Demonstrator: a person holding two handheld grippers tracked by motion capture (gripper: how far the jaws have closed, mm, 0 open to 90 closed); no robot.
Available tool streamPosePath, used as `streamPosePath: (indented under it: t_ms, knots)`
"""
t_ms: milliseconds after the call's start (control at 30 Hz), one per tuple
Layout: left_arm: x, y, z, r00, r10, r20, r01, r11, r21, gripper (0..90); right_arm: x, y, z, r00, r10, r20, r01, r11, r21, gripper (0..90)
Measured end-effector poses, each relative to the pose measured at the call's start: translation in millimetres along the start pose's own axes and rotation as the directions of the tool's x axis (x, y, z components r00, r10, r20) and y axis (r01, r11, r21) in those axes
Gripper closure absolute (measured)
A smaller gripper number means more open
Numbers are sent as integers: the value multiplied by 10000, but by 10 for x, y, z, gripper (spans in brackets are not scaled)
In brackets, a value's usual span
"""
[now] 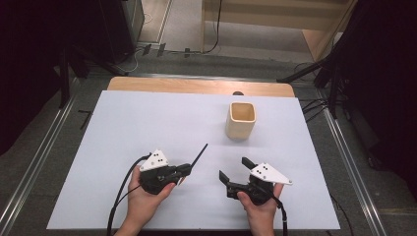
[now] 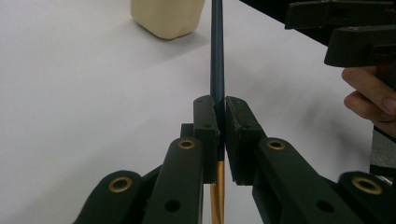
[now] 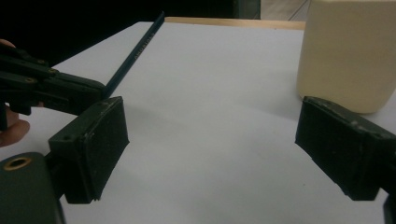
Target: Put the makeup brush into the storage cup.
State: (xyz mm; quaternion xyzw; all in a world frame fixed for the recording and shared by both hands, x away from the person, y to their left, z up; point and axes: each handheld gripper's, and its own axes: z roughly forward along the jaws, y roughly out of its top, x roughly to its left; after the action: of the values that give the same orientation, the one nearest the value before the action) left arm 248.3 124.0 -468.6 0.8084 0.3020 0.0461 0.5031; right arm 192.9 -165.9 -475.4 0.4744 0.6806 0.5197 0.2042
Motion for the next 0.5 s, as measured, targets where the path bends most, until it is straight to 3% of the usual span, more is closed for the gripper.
streamPosePath:
  t_ms: [167, 333, 500]
  knots:
    - [-53, -19, 37, 9999, 103, 127, -100, 9998, -185, 845, 52, 17, 13, 9999, 123, -20, -123, 9998, -136, 131]
    - [-91, -35, 62, 9997, 124, 228, -116, 9992, -385, 845, 103, 36, 36, 9974, 551, -466, -564, 9981, -257, 138]
    - [-119, -56, 87, 9993, 128, 358, -109, 9985, -529, 845, 201, 60, 69, 9952, 818, -544, -836, 9961, -300, 204]
